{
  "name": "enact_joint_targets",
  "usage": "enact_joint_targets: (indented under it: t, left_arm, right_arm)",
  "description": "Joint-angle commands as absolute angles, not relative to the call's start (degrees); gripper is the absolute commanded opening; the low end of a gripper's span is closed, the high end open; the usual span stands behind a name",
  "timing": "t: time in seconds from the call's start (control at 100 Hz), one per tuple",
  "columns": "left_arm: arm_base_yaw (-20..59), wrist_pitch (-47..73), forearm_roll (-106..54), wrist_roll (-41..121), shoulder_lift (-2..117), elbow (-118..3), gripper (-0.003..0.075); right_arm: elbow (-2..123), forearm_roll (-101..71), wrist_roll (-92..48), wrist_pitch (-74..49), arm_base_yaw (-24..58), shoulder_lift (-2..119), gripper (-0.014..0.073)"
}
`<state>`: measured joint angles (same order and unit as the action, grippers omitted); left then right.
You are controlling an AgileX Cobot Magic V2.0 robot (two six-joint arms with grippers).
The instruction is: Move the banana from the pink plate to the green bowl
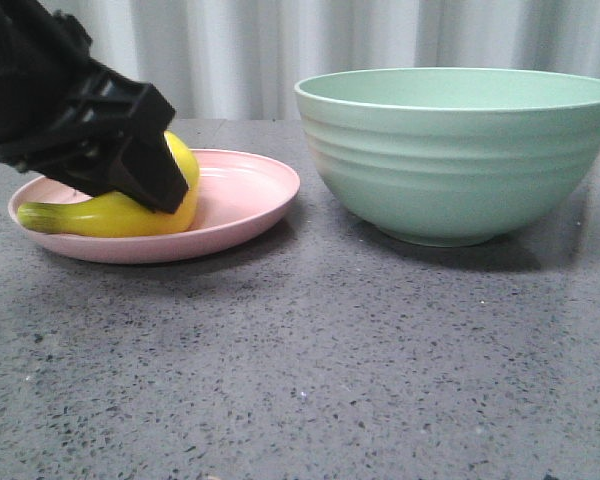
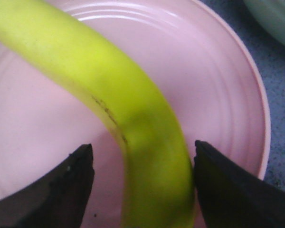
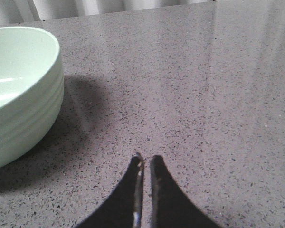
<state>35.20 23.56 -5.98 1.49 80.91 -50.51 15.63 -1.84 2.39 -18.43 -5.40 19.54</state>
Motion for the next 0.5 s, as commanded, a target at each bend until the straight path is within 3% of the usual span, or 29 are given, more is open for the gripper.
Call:
enact_joint_targets:
  t: [0.0, 0.49]
  left_arm:
    - [35.6, 20.1, -6.6, 1.0, 80.4, -52.5, 0.0407]
    - [35.6, 18.3, -6.5, 1.0, 83.3, -53.1, 0.0405]
  right_arm:
    - [17.1, -1.9, 2.3, -13.6, -5.8, 20.5, -0.0041]
    - [17.1, -1.9, 2.3, -13.6, -5.8, 20.5, -0.0041]
